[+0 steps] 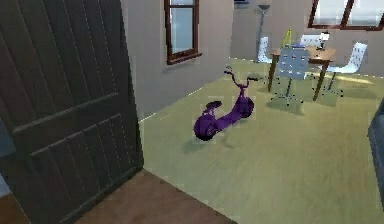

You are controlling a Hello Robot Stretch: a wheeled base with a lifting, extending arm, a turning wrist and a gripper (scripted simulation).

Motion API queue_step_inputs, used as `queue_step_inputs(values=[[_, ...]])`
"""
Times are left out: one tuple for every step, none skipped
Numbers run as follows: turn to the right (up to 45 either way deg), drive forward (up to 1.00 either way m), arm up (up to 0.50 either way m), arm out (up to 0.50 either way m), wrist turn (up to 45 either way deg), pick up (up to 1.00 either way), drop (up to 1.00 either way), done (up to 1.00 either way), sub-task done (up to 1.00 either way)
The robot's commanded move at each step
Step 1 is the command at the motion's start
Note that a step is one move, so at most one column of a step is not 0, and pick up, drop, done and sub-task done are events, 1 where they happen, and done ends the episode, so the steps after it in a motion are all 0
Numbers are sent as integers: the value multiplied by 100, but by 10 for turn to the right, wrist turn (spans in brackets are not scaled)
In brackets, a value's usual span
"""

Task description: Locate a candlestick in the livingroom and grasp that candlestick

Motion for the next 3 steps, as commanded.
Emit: queue_step_inputs(values=[[300, 0, 0, 0, 0, 0, 0, 0, 0], [0, 100, 0, 0, 0, 0, 0, 0, 0], [60, 0, 0, 0, 0, 0, 0, 0, 0]])
